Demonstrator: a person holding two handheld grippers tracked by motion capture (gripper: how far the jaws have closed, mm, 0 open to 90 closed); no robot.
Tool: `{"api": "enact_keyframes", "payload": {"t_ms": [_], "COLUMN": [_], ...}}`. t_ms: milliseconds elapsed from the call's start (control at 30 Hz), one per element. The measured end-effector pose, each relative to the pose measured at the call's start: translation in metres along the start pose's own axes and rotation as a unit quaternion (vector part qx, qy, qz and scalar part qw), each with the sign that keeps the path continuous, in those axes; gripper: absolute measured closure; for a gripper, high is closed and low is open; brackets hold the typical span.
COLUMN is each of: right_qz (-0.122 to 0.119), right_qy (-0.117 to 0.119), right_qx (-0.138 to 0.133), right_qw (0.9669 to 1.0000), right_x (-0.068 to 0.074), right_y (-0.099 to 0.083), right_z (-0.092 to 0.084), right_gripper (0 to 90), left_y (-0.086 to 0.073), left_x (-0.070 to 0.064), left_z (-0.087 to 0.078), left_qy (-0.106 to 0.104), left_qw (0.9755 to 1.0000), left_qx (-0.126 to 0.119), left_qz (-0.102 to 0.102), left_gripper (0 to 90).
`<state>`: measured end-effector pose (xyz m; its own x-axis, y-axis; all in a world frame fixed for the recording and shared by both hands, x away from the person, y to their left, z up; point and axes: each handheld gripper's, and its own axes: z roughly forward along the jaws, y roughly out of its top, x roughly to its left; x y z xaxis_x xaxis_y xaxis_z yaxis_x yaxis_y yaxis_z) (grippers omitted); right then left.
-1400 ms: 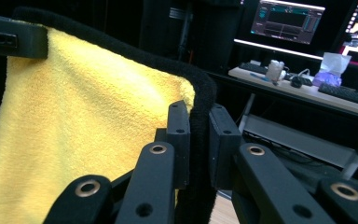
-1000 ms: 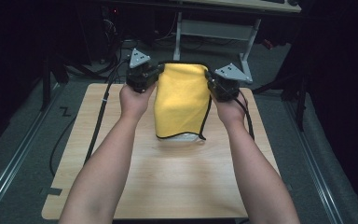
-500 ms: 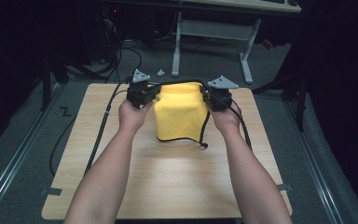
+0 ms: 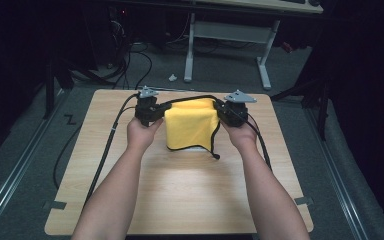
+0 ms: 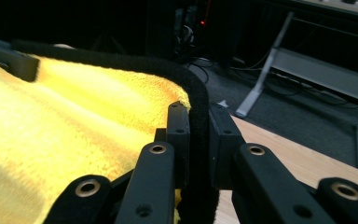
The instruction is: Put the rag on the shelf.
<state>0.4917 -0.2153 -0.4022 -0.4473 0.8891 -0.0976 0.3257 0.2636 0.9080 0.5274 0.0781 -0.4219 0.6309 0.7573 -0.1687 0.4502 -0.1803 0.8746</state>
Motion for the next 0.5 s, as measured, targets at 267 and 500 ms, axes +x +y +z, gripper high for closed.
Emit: {"api": "enact_keyframes", "payload": {"t_ms": [267, 500], "right_qz": [0.014, 0.034], "right_qy": [0.013, 0.02], "right_qx": [0.006, 0.018], "right_qw": [0.9998, 0.9991], "right_x": [-0.003, -0.005], "right_y": [-0.009, -0.02], "right_z": [0.001, 0.007], "right_gripper": [81.9, 81.2], "left_y": [-0.012, -0.02], "left_x": [0.001, 0.004], "left_z": [0.005, 0.008], "left_qy": [-0.011, -0.014], "left_qw": [0.9999, 0.9996], "left_qx": [0.008, 0.019], "left_qz": [-0.007, -0.015], "left_gripper": [82.7, 82.8]}}
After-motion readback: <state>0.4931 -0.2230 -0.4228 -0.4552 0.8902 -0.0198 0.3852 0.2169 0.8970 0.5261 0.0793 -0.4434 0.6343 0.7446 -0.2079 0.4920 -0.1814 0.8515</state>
